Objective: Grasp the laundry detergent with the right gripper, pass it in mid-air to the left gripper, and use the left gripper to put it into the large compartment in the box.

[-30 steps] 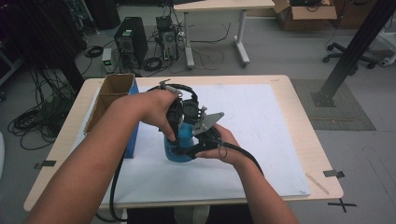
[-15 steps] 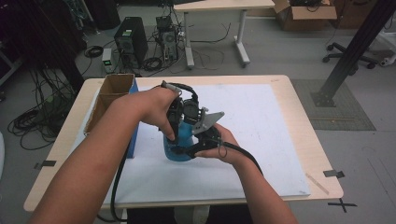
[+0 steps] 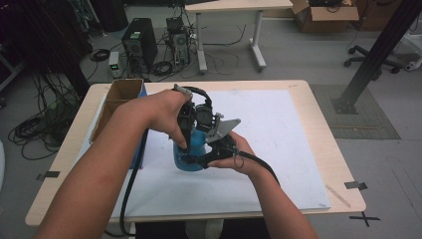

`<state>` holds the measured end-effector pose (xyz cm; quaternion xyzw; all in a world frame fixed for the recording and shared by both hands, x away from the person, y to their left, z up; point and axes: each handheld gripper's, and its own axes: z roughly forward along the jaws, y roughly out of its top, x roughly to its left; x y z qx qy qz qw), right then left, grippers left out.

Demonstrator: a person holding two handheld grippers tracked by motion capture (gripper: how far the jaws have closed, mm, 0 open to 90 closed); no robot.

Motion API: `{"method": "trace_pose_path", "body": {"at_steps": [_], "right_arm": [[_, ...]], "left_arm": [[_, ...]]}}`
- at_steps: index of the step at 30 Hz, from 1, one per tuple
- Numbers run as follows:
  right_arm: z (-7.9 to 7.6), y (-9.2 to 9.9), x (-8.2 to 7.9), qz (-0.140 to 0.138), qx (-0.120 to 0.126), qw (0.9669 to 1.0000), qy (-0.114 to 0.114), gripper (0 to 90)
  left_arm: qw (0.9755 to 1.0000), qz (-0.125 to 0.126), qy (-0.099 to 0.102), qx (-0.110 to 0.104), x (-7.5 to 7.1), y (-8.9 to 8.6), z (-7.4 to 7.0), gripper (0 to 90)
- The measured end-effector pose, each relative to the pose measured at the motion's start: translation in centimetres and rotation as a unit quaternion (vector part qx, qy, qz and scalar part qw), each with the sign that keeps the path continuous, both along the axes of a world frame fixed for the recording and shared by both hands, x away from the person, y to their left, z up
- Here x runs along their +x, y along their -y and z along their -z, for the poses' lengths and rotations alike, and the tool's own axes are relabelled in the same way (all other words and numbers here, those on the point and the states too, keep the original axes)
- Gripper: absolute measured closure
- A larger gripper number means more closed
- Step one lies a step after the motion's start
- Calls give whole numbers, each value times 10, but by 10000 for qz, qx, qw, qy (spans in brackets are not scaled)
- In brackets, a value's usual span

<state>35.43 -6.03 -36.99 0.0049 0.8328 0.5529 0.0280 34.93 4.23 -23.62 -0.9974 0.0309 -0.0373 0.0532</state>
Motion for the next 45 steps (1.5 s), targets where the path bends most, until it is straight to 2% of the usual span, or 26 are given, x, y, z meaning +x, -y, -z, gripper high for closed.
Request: {"method": "trace_pose_path", "body": {"at_steps": [3, 6, 10, 12, 15, 26, 33, 36, 45], "right_arm": [[1, 0, -1, 42, 82, 9999, -113, 433], [2, 0, -2, 8, 111, 9999, -98, 426], [5, 0, -2, 142, 67, 9997, -192, 333], [8, 0, -1, 164, 123, 9996, -171, 320], [10, 3, -1, 237, 203, 9992, -264, 275], [9, 9, 1, 368, 367, 9983, -278, 217], [13, 10, 1, 368, 317, 9983, -326, 142], [14, 12, 1, 449, 320, 9979, -349, 110], [11, 16, 0, 430, 352, 9978, -351, 33]], "left_arm": [[10000, -18, -36, -32, -1, 0, -1, 386], [10000, 8, -39, -13, 0, 0, -1, 386], [10000, 8, -20, -81, 0, 0, -2, 386], [10000, 1, -49, -37, 0, 0, -3, 386], [10000, -18, -60, -35, 1, -1, -3, 386], [10000, -47, -53, -54, 1, -2, -5, 385], [9999, -55, -79, -97, -1, 0, -6, 384], [9999, -66, -81, -55, 0, 0, -6, 384], [9999, -110, -39, -17, 1, 0, -7, 383]]}}
